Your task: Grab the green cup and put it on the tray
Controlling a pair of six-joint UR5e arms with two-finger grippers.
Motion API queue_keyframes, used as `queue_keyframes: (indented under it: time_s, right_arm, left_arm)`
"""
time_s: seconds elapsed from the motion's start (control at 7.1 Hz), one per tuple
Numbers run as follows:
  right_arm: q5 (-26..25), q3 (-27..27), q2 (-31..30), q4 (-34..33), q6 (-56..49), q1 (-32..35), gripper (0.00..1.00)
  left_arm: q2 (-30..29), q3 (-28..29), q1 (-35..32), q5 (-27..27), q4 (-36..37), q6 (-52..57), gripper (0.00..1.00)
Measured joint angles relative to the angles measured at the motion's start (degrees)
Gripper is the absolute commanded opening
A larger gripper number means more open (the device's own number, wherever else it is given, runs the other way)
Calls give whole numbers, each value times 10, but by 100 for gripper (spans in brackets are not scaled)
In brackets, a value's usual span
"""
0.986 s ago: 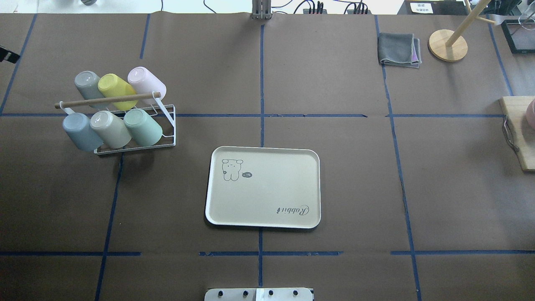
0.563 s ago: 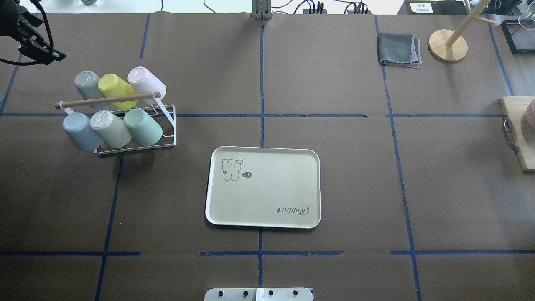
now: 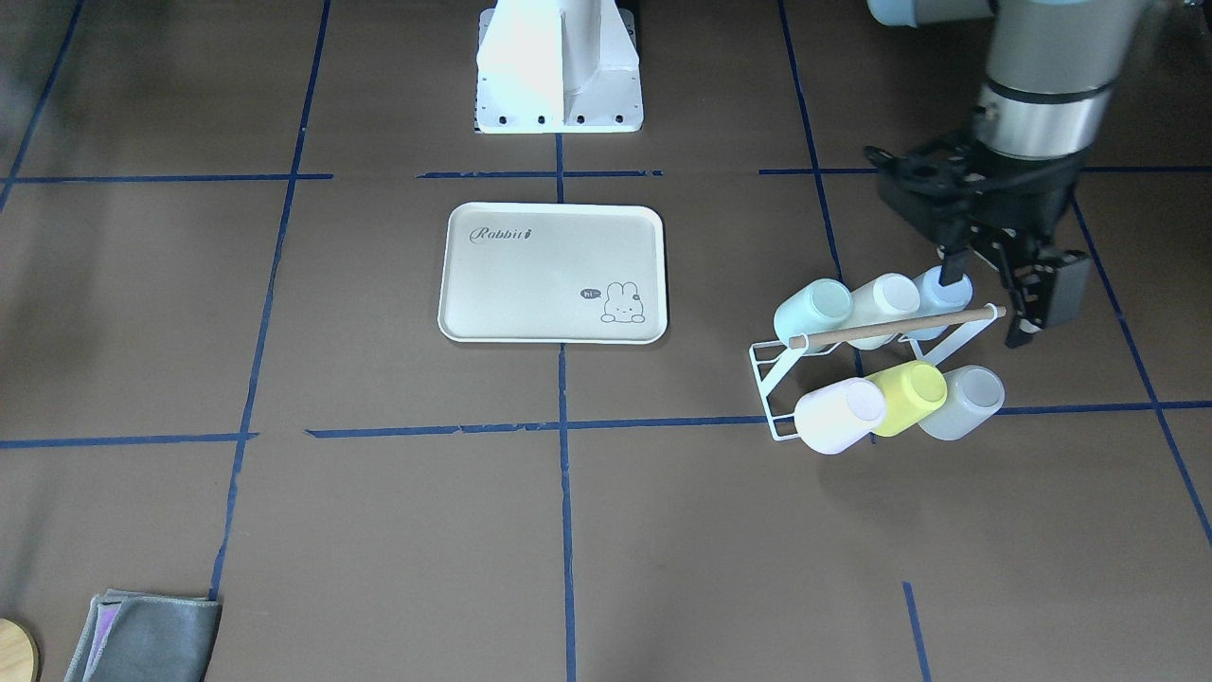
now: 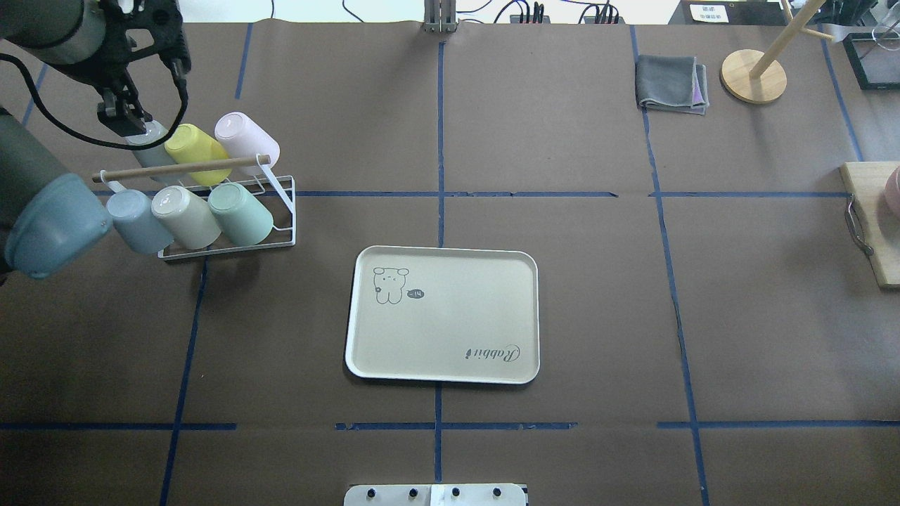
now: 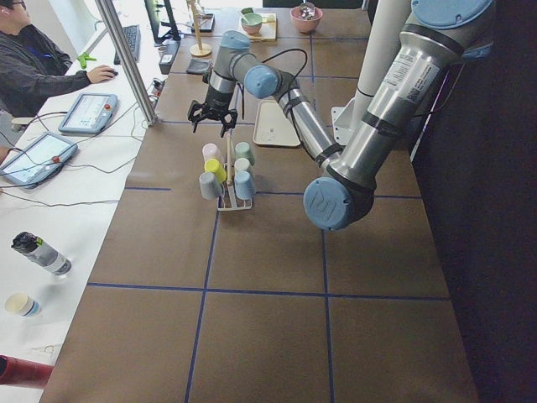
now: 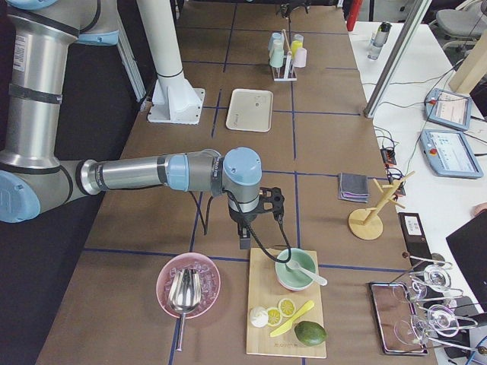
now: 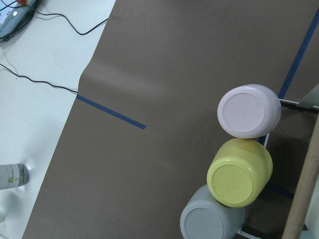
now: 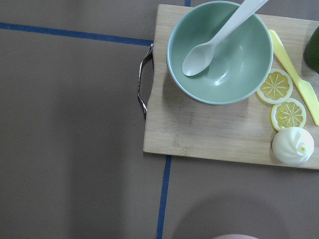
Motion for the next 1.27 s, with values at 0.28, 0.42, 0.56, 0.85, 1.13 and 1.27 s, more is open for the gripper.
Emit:
queue_keyframes:
  time_s: [0.28, 0.42, 0.56, 0.85, 1.13, 1.27]
  right_arm:
    - [1, -1, 0, -1, 0, 0, 100]
    - [1, -2, 0, -1, 1, 0, 100]
    - [2, -3, 0, -1, 1, 0, 100]
    - [2, -4, 0, -1, 2, 0, 100]
    - [2, -5, -1, -2, 2, 0, 100]
    - [2, -6, -3, -2, 2, 0, 100]
  left_arm:
    - [-30, -10, 48, 77, 57, 15, 100]
    - [-45, -11, 92, 152, 92, 40, 100]
    - [-53, -11, 135, 220, 120, 69, 100]
    - [-58, -9, 181, 291, 147, 120, 100]
    - [-53, -4, 224, 329, 149, 145, 100]
    - [-51, 1, 233, 334, 150, 162, 100]
